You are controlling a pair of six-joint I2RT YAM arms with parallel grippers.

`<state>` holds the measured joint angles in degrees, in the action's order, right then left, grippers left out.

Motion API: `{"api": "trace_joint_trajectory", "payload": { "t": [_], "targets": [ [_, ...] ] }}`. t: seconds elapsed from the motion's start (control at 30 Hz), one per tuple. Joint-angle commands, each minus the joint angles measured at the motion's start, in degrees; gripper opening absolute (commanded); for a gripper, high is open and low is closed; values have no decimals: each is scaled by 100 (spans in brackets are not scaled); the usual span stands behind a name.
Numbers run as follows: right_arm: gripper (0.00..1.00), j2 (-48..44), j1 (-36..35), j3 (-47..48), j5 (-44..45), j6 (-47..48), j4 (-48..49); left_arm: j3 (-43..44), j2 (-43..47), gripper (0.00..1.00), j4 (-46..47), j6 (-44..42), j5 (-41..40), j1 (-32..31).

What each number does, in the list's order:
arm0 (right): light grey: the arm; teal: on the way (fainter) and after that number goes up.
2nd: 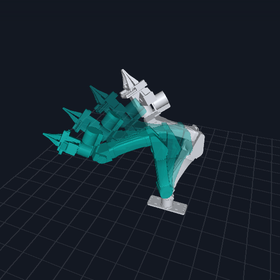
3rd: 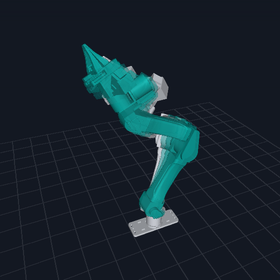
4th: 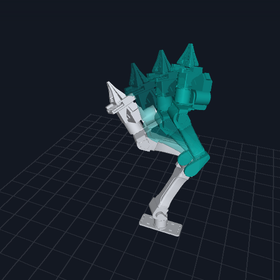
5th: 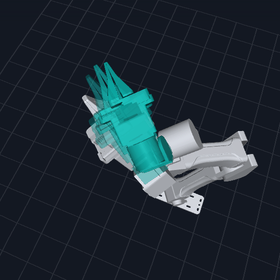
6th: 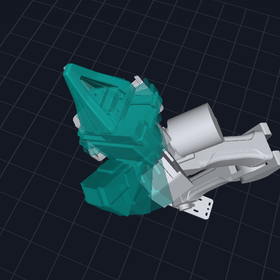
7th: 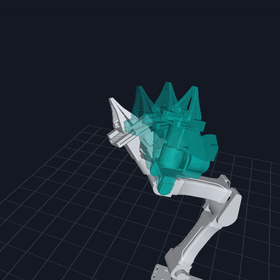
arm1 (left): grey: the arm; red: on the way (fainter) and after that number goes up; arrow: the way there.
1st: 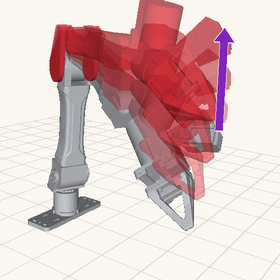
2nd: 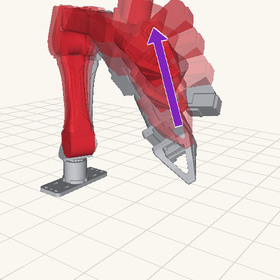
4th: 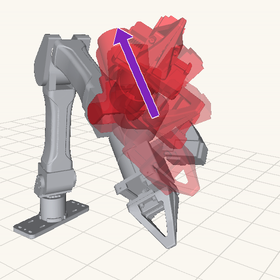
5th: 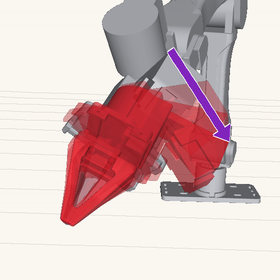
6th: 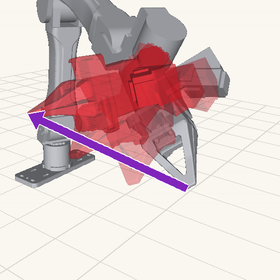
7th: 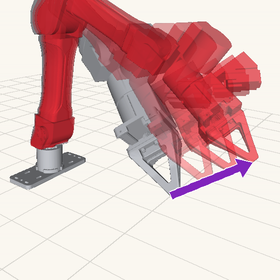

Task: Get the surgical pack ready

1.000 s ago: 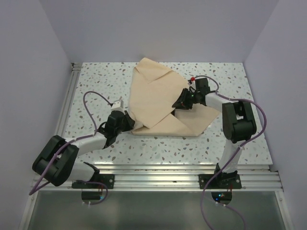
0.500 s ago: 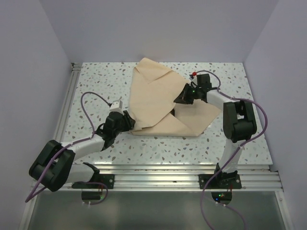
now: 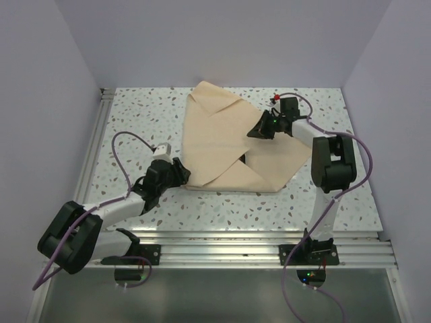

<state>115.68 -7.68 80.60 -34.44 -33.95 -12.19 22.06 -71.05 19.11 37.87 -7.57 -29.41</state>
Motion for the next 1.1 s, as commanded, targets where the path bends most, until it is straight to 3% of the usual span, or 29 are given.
{"api": "trace_joint_trajectory", "payload": {
  "t": [0.0,0.23,0.27,0.3,0.4,0.5,0.87,0.93,1.07],
  "targets": [
    [0,183,91,307,-142,91,-47,-79,91,51,216,-157,72,-30],
    [3,368,188,405,-291,82,-47,-53,-85,51,286,-139,160,-39],
    [29,246,188,326,-300,82,5,-53,-102,51,286,-122,168,-47],
    [36,166,188,229,-222,65,58,-53,-94,51,295,-122,160,-47],
    [48,-149,179,-174,-81,170,15,-44,-94,51,312,-122,168,-65],
    [52,-352,153,-500,-63,170,-29,-44,-102,51,356,-104,186,-91],
    [58,-626,-146,-1354,-63,-524,752,-18,-190,50,427,-51,177,-170],
    [56,-564,-207,-1301,-98,-586,840,-18,-190,50,435,-51,160,-197],
    [40,-494,-242,-1275,-72,-761,1034,-9,-182,50,418,-60,142,-197]
  ]
}}
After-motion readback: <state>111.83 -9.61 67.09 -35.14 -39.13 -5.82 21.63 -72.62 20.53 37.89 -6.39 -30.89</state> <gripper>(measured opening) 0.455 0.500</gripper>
